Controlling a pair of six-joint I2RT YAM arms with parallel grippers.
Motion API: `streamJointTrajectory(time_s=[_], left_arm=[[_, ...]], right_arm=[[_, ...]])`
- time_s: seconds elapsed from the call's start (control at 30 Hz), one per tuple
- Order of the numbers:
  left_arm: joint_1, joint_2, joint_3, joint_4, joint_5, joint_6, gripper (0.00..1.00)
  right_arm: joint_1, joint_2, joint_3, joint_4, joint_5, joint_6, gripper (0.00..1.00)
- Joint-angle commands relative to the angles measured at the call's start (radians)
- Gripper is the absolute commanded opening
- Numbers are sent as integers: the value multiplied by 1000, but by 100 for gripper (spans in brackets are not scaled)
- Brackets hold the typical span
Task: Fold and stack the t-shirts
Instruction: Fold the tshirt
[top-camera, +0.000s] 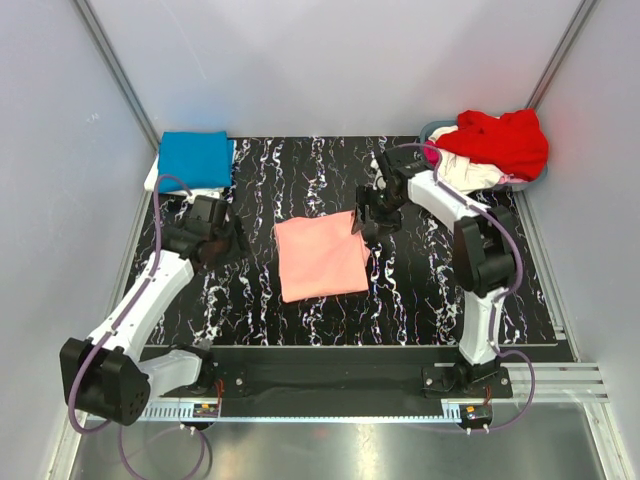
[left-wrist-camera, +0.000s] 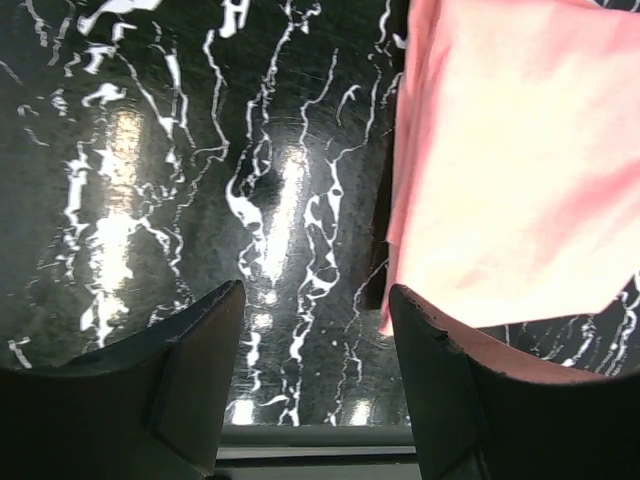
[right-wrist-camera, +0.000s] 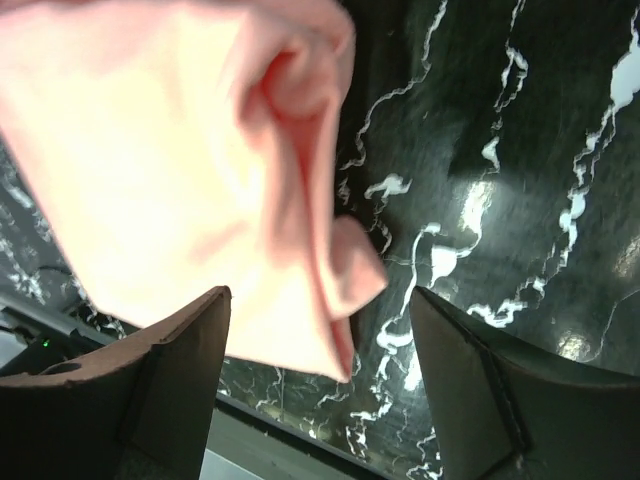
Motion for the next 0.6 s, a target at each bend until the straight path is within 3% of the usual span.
streamJointTrajectory(time_s=[0.0,0.2,0.57], left_arm=[[-8,-18,-21,84,50,-43,64],[-9,-49,-60,87,41,-51,65],[-9,-79,-121,110,36,-60,64]], right_arm=[[-5,-130,-97,49,-16,12,79],[-4,-176,-280,210,-125,115,79],[30,-121,-276,288,-182,145,74]])
